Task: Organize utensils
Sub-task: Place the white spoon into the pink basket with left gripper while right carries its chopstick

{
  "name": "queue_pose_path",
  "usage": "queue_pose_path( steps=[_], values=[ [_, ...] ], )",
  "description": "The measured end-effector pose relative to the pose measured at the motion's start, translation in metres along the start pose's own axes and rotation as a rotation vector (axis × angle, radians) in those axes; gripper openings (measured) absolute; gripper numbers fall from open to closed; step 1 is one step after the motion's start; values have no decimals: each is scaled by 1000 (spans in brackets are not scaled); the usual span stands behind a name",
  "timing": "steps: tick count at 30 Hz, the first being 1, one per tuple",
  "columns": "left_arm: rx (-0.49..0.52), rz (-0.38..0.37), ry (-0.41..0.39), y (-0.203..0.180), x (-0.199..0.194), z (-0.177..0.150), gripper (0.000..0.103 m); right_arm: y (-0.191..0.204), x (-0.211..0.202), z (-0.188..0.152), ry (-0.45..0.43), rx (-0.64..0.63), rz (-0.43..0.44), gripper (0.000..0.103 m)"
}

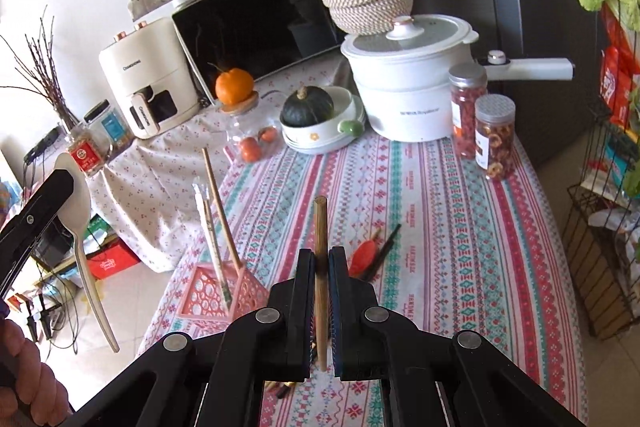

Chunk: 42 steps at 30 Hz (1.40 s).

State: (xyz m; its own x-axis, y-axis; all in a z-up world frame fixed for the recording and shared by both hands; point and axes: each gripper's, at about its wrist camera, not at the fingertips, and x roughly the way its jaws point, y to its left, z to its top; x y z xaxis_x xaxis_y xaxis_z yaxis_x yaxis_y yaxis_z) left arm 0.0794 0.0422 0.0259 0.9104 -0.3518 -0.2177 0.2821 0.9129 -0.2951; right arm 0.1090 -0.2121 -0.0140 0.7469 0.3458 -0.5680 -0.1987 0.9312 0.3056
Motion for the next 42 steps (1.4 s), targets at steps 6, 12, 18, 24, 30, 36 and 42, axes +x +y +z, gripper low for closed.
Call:
queue_pose_path(
  steps=[6,12,18,24,30,36,42],
  values=[
    [-22,26,-38,15,12,-4,2,13,-1,6,-27,-12,26,5],
    [-41,41,-38,21,54,-18,2,15,10,5,-8,-1,25,5],
    [-114,134,-45,38,87,-28,2,10,10,5,-8,13,27,5],
    [-147,188,-56,48,101,-39,2,4,13,10,-13,39,29,5],
    [-145,208,-48,51,107,-48,2,4,15,12,-19,51,35,5],
    [-169,204,49,61,113,-62,6,8,16,12,-20,37,37,5],
    [-190,193,139,67,106,-68,31,15,10,14,-36,30,56,5]
  ],
)
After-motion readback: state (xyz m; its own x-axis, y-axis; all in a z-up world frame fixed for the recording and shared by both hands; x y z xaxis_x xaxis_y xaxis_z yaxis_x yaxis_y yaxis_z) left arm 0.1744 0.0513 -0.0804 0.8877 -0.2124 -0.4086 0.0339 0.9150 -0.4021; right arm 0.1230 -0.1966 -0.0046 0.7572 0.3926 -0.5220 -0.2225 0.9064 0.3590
